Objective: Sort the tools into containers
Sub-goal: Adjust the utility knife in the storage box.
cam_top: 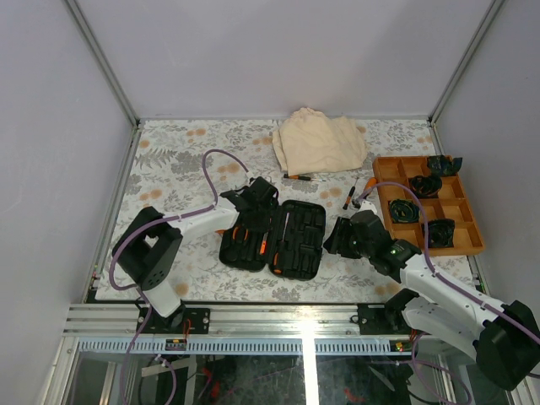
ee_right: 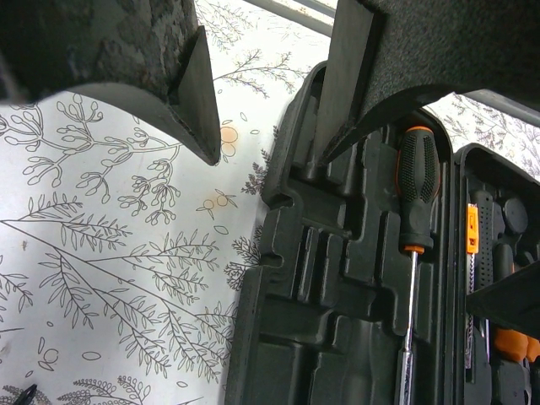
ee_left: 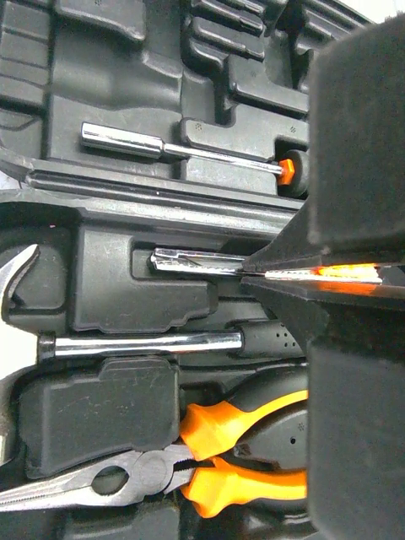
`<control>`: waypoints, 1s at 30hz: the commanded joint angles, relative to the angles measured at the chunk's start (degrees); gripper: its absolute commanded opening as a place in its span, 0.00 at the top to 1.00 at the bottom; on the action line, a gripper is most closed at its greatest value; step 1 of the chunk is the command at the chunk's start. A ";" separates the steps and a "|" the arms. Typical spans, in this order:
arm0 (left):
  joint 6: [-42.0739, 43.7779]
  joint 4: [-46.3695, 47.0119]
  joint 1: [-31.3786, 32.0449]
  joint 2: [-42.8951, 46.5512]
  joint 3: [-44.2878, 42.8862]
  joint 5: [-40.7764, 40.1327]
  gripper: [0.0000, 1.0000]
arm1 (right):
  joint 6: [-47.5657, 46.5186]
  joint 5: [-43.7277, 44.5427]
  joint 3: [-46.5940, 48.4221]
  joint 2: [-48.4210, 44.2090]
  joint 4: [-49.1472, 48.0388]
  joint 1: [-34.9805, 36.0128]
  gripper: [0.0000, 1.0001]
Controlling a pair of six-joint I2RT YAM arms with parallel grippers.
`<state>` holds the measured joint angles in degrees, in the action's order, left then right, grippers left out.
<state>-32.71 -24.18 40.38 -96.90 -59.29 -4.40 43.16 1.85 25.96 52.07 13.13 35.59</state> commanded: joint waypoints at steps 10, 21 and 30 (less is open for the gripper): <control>0.96 -0.40 -0.39 -3.30 3.88 -0.61 1.00 | 0.41 -0.44 0.35 -0.31 -1.52 0.35 0.44; -0.03 -2.16 -0.46 -5.87 5.48 -0.70 1.00 | 0.61 -0.53 0.41 -0.13 -1.68 0.35 0.45; 0.81 -2.67 -0.52 -1.59 3.04 -1.60 0.98 | -0.23 0.29 1.71 -0.63 -0.28 0.35 0.44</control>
<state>-32.99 -22.20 40.38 -96.92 -57.89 -4.05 43.35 1.87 25.96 52.10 13.06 35.59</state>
